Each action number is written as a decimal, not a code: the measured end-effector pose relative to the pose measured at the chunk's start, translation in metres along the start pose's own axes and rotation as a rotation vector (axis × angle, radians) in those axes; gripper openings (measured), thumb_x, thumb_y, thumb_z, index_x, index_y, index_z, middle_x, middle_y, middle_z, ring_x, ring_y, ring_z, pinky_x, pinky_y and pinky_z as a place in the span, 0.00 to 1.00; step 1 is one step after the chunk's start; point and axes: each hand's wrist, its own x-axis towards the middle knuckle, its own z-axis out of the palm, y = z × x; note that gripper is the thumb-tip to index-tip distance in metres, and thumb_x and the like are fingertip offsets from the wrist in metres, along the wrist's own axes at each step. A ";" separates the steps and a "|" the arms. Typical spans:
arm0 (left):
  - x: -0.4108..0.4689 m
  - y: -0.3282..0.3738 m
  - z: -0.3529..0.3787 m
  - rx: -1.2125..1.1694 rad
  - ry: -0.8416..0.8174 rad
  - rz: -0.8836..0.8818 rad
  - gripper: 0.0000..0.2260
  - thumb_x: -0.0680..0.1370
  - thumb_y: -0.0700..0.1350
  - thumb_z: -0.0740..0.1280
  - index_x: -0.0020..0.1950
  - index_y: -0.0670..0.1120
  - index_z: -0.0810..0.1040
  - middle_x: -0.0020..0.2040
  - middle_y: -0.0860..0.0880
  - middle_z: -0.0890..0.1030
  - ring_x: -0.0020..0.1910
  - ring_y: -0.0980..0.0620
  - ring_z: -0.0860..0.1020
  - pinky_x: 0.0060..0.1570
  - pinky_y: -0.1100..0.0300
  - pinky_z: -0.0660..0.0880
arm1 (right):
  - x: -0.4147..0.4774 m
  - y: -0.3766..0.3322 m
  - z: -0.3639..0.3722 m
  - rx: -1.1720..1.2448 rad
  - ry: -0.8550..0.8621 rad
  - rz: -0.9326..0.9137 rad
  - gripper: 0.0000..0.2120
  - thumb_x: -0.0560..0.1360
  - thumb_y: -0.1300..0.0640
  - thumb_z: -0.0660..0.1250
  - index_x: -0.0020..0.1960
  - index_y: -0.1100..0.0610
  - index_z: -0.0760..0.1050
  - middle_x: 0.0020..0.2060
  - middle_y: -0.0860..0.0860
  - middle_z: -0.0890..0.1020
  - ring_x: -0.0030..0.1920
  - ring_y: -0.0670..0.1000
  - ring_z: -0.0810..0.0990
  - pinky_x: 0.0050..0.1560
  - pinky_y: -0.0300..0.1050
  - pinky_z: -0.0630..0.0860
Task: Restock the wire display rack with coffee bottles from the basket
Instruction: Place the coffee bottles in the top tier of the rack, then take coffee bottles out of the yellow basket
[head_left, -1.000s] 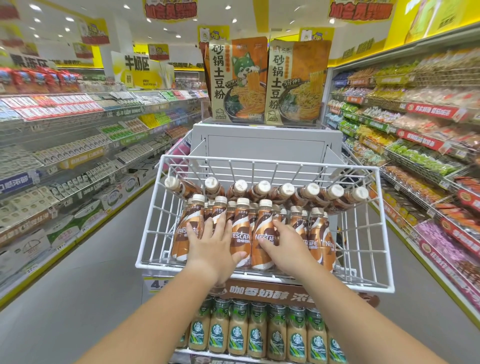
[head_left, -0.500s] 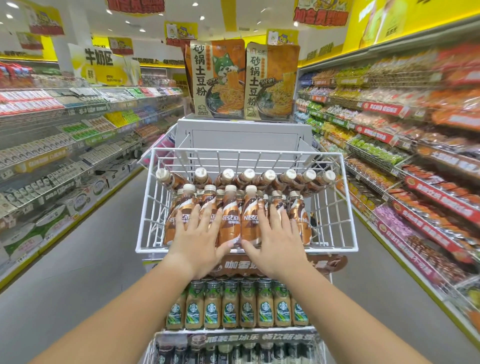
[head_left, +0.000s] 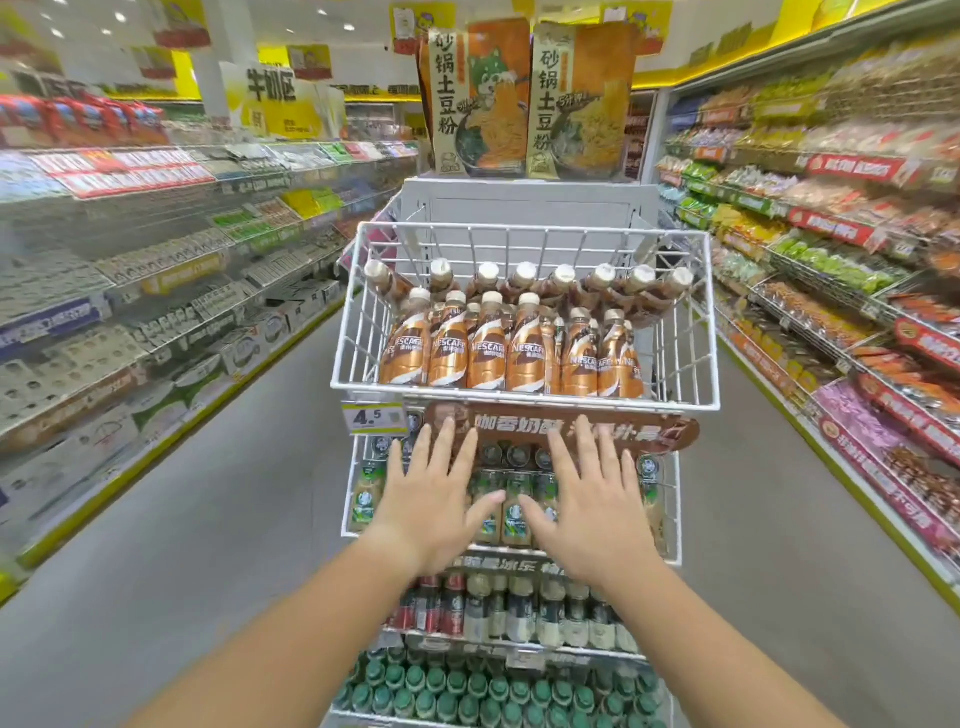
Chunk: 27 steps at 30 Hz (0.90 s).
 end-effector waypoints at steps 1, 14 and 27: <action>-0.010 0.007 0.011 -0.016 -0.013 -0.009 0.40 0.75 0.72 0.34 0.83 0.52 0.36 0.83 0.46 0.38 0.82 0.42 0.39 0.78 0.36 0.41 | -0.012 0.002 0.007 0.011 -0.013 -0.004 0.43 0.74 0.27 0.38 0.82 0.48 0.40 0.80 0.55 0.37 0.80 0.58 0.36 0.78 0.60 0.40; -0.099 0.019 0.211 0.081 -0.189 -0.038 0.42 0.74 0.69 0.31 0.84 0.50 0.43 0.84 0.43 0.45 0.82 0.41 0.45 0.77 0.36 0.46 | -0.136 0.011 0.182 0.011 -0.312 -0.003 0.42 0.74 0.29 0.42 0.82 0.48 0.43 0.81 0.57 0.42 0.80 0.60 0.42 0.77 0.62 0.44; -0.180 -0.020 0.502 -0.040 -0.503 -0.045 0.39 0.79 0.66 0.43 0.79 0.41 0.65 0.78 0.36 0.65 0.75 0.33 0.67 0.69 0.32 0.67 | -0.275 0.024 0.446 0.021 -0.650 0.100 0.40 0.77 0.31 0.52 0.82 0.50 0.48 0.81 0.56 0.47 0.80 0.59 0.46 0.78 0.56 0.49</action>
